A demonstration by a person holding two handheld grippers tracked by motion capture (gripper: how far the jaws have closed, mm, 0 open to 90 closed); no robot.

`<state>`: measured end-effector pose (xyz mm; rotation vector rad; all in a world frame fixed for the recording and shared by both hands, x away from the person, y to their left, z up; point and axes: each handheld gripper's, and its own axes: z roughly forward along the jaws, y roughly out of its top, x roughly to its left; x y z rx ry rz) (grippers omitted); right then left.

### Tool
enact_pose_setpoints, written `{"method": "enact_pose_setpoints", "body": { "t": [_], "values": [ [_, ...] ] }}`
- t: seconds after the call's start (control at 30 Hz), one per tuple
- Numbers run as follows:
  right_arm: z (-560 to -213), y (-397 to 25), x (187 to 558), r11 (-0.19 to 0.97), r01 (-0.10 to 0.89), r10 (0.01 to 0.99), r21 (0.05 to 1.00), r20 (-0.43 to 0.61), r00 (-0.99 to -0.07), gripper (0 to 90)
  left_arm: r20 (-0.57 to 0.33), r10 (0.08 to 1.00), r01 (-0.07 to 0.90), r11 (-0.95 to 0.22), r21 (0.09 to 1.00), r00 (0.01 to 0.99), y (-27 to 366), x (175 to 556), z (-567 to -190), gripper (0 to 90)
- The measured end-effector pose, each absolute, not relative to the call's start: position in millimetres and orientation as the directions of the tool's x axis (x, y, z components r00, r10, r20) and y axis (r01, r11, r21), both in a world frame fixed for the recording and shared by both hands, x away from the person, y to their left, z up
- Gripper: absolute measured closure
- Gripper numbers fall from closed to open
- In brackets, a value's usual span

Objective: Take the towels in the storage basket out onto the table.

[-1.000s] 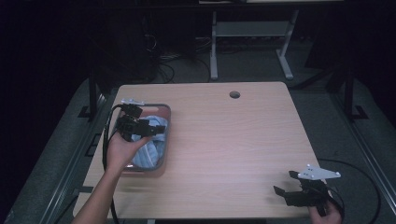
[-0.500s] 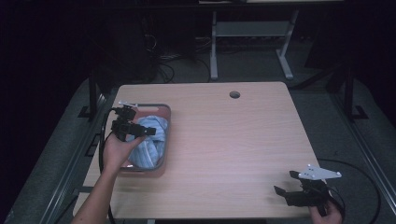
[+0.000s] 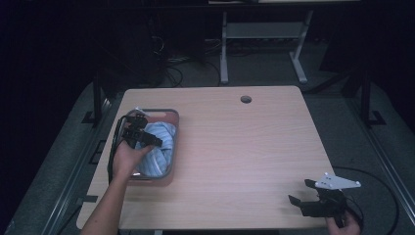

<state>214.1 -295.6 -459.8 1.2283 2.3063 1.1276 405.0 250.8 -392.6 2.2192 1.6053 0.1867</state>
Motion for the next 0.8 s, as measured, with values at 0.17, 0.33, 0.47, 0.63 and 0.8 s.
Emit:
{"method": "enact_pose_setpoints", "body": {
  "t": [0.17,0.33,0.47,0.63,0.8],
  "values": [
    [-460,-295,214,0.33,0.566,0.798,0.756,0.097,-0.595,14.0,-0.109,0.935,0.891,-0.281,0.356,0.338,250,408,-397,35.8],
    [-459,-295,213,0.328,0.564,0.798,0.758,0.096,-0.595,14.0,-0.067,0.934,0.897,-0.316,0.309,0.352,247,411,-405,46.2],
    [-458,-297,212,0.321,0.564,0.802,0.761,0.099,-0.59,14.0,-0.024,0.931,0.892,-0.342,0.295,0.365,244,413,-407,50.0],
    [-458,-297,212,0.322,0.563,0.8,0.761,0.1,-0.592,14.0,-0.01,0.932,0.893,-0.344,0.29,0.362,245,413,-412,57.7],
    [-457,-296,213,0.325,0.559,0.797,0.763,0.098,-0.596,14.0,0.009,0.932,0.891,-0.349,0.289,0.362,243,412,-413,61.2]
  ]
}}
